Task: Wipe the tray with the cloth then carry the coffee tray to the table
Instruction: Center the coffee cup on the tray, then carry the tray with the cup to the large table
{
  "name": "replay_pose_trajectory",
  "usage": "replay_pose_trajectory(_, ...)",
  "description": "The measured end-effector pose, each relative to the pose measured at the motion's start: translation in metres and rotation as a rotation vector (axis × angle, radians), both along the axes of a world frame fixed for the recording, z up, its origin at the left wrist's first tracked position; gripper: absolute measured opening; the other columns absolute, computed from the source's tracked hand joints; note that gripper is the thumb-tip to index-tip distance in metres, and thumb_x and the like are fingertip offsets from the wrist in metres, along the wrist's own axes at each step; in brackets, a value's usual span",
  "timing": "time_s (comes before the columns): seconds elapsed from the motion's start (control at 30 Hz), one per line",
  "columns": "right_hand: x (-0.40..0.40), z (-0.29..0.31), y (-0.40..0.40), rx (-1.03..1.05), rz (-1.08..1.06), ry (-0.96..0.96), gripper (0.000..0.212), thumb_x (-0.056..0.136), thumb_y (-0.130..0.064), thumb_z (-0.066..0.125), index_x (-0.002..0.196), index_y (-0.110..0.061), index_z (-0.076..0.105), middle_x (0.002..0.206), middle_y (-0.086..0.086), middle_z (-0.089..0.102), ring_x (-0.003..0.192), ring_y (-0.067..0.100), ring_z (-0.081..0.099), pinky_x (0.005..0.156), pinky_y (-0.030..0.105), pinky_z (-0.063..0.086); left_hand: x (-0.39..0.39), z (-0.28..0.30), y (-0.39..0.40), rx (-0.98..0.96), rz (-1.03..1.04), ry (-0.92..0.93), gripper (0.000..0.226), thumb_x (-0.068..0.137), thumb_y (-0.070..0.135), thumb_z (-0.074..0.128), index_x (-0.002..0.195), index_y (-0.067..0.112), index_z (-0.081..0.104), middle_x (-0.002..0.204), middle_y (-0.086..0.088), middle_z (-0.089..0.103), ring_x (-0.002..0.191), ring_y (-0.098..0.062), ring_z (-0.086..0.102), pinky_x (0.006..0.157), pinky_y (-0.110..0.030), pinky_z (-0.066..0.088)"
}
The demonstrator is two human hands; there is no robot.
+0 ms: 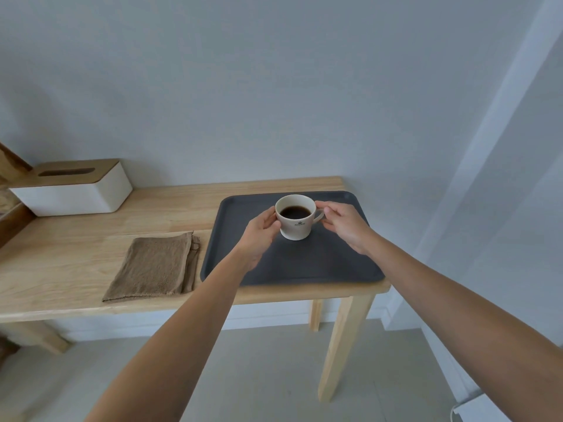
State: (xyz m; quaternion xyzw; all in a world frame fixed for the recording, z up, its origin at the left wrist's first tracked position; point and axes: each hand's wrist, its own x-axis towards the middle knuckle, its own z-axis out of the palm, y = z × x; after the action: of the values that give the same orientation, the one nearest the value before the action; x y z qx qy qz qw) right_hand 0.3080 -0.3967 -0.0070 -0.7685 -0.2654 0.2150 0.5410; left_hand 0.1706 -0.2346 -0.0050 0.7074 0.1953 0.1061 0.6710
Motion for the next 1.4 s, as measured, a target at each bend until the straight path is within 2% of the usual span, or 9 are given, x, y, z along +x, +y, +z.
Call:
replay_pose_trajectory(0.13, 0.002, 0.001, -0.012, -0.104, -0.067, -0.224, 0.037, 0.101, -0.021, 0.036, 0.132, -0.027, 0.054, 0.129, -0.003, 0.059, 0.125, 0.017, 0.050, 0.108, 0.031, 0.037, -0.004, 0.002, 0.016, 0.209, 0.086, 0.075, 0.051, 0.097, 0.017, 0.046, 0.145, 0.020, 0.033, 0.146, -0.002, 0.045, 0.134, -0.016, 0.043, 0.107, -0.032, 0.037)
replay_pose_trajectory(0.23, 0.012, -0.007, -0.030, -0.265, -0.191, -0.452, 0.040, 0.101, -0.016, 0.035, 0.138, -0.018, 0.049, 0.143, 0.009, 0.050, 0.134, 0.024, 0.041, 0.106, 0.029, 0.031, -0.013, -0.005, 0.049, 0.573, 0.174, 0.180, 0.050, 0.097, 0.019, 0.044, 0.145, 0.016, 0.032, 0.151, -0.010, 0.037, 0.139, -0.023, 0.036, 0.113, -0.037, 0.030)
replay_pose_trajectory(0.37, 0.020, -0.026, -0.049, -0.468, -0.212, -0.404, 0.044, 0.103, -0.022, 0.032, 0.146, -0.023, 0.036, 0.157, 0.020, 0.022, 0.146, 0.033, 0.022, 0.116, 0.040, 0.022, -0.025, -0.025, 0.090, 0.836, 0.218, 0.417, 0.048, 0.098, 0.016, 0.037, 0.146, 0.009, 0.032, 0.151, -0.027, 0.026, 0.142, -0.039, 0.022, 0.116, -0.047, 0.020)
replay_pose_trajectory(0.5, 0.019, -0.033, -0.053, -0.499, -0.202, -0.364, 0.045, 0.103, -0.020, 0.030, 0.148, -0.022, 0.031, 0.155, 0.018, 0.030, 0.141, 0.036, 0.031, 0.115, 0.040, 0.025, -0.022, -0.041, 0.104, 1.038, 0.181, 0.479, 0.044, 0.097, 0.015, 0.035, 0.139, 0.011, 0.043, 0.136, -0.022, 0.048, 0.123, -0.042, 0.042, 0.107, -0.048, 0.030)
replay_pose_trajectory(0.63, 0.019, -0.030, -0.052, -0.509, -0.239, -0.314, 0.046, 0.102, -0.014, 0.030, 0.148, -0.020, 0.031, 0.147, 0.014, 0.045, 0.132, 0.035, 0.042, 0.108, 0.037, 0.034, -0.021, -0.043, 0.105, 1.003, 0.205, 0.399, 0.042, 0.095, 0.007, 0.035, 0.136, 0.004, 0.044, 0.134, -0.024, 0.049, 0.119, -0.041, 0.044, 0.103, -0.046, 0.036)
replay_pose_trajectory(0.73, 0.018, -0.029, -0.053, -0.512, -0.265, -0.299, 0.047, 0.102, -0.012, 0.031, 0.148, -0.019, 0.032, 0.145, 0.015, 0.046, 0.131, 0.036, 0.043, 0.108, 0.037, 0.034, -0.021, -0.034, 0.100, 0.922, 0.213, 0.335, 0.022, 0.091, -0.003, 0.036, 0.109, -0.001, 0.049, 0.121, -0.026, 0.048, 0.095, -0.032, 0.046, 0.082, -0.035, 0.036)
replay_pose_trajectory(0.83, 0.016, -0.027, -0.061, -0.506, -0.308, -0.281, 0.047, 0.101, -0.011, 0.032, 0.147, -0.019, 0.035, 0.144, 0.015, 0.047, 0.131, 0.036, 0.043, 0.106, 0.035, 0.034, -0.017, -0.025, 0.093, 0.905, 0.203, 0.280, 0.013, 0.089, -0.006, 0.037, 0.089, 0.004, 0.043, 0.120, -0.027, 0.046, 0.088, -0.028, 0.042, 0.080, -0.032, 0.034)
replay_pose_trajectory(1.17, -0.007, -0.012, -0.141, -0.559, -0.541, -0.266, 0.046, 0.101, -0.010, 0.033, 0.147, -0.016, 0.035, 0.146, 0.016, 0.045, 0.133, 0.037, 0.041, 0.107, 0.035, 0.032, 0.038, -0.001, 0.044, 0.940, 0.007, 0.196, 0.022, 0.092, -0.003, 0.036, 0.109, -0.005, 0.051, 0.127, -0.027, 0.042, 0.109, -0.041, 0.046, 0.082, -0.033, 0.033)
replay_pose_trajectory(1.4, -0.042, 0.004, -0.238, -0.636, -0.763, -0.243, 0.047, 0.100, -0.010, 0.032, 0.147, -0.016, 0.033, 0.139, 0.019, 0.052, 0.126, 0.039, 0.046, 0.104, 0.036, 0.035, 0.092, 0.010, -0.041, 1.021, -0.226, -0.033, 0.013, 0.087, -0.007, 0.038, 0.084, 0.004, 0.044, 0.102, -0.033, 0.054, 0.106, -0.044, 0.046, 0.082, -0.043, 0.037)
